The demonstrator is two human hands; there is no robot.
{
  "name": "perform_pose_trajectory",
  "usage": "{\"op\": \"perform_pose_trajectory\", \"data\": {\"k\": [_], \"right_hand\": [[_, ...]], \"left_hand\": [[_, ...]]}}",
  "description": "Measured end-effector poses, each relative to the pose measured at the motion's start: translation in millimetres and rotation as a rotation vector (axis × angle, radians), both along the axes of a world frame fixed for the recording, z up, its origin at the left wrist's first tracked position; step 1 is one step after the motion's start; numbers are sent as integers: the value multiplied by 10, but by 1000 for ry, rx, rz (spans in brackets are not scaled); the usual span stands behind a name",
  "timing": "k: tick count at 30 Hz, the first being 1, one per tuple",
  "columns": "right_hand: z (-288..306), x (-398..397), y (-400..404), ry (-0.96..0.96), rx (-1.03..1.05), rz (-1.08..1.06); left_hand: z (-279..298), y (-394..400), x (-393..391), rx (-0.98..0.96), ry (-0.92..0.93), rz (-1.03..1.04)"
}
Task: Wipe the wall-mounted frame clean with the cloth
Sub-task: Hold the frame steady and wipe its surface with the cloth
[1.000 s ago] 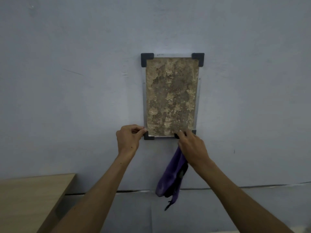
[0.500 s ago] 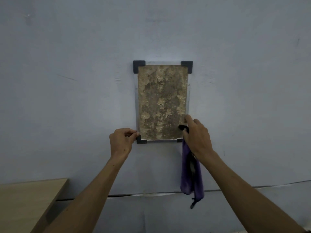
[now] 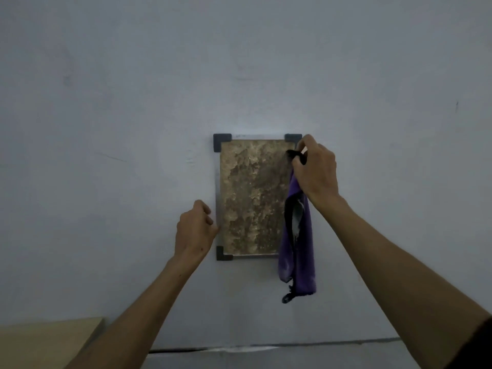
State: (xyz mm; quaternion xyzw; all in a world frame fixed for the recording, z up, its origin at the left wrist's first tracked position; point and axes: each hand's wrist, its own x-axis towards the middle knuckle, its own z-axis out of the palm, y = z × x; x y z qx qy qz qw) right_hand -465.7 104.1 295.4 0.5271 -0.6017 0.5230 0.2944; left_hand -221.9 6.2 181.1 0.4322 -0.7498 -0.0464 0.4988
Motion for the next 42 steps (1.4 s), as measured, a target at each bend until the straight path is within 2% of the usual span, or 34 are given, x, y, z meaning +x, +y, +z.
{"op": "perform_pose_trajectory", "data": {"k": [4,7,10,14,22,25,34,38,42], "right_hand": [[161,47,-44,30,-36,3],[123,69,-105,-42,-87,30],[95,115,-194,-139,-130,42],[91,194,-288,-210,-191,47],[156,290,-349,-142,-328,20],[109,304,-353,-184,-366,-1],[64,429,-409,-217,-334,60],[147,716,-496,-76,-276,87],[210,992,-640,26,-199,223]], "left_hand": [[548,93,-70,-193,55,-45],[896,93,-85,-314,106,-95],[1132,17,-92,-363,81,-132],[1257,-55,-99,-354,68,-164],[1306,-126,-28,-296,86,-222],[1307,-135,-30,-283,101,-240],[1326,-152,-49,-259,110,-252],[1351,-153,-18,-220,115,-274],[1391,-151,8,-198,113,-301]]}}
